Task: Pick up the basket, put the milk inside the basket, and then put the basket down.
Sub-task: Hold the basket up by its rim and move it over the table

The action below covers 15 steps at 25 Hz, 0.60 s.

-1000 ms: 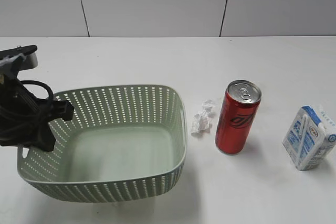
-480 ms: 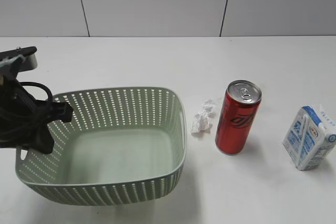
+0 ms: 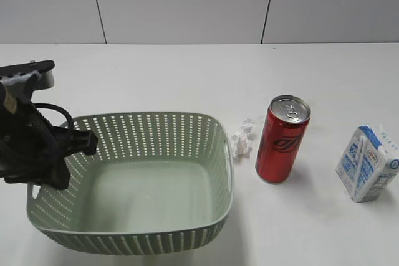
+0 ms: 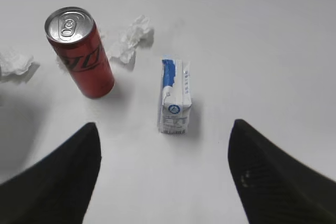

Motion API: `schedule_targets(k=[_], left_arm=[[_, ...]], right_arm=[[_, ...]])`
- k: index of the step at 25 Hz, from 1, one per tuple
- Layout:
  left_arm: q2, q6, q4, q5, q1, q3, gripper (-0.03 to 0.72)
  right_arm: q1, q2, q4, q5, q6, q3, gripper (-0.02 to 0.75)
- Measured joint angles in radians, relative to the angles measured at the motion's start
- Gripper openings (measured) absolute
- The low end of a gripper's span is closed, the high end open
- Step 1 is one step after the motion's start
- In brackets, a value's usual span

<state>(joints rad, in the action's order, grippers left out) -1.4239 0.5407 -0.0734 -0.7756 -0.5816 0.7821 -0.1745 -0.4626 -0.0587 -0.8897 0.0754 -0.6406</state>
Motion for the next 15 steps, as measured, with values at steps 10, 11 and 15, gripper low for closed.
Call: schedule_targets(k=[10, 11, 15], left_arm=[[0.002, 0.060, 0.005, 0.024, -0.047, -0.005, 0.004], [0.002, 0.060, 0.005, 0.028, -0.047, -0.010, 0.004], [0.002, 0.062, 0.007, 0.030, -0.047, -0.034, 0.004]], right_arm=[[0.000, -0.638, -0.034, 0.002, 0.051, -0.208, 0.593], [0.000, -0.689, -0.034, 0.003, 0.058, -0.223, 0.593], [0.000, -0.878, -0.013, 0.025, 0.065, -0.261, 0.593]])
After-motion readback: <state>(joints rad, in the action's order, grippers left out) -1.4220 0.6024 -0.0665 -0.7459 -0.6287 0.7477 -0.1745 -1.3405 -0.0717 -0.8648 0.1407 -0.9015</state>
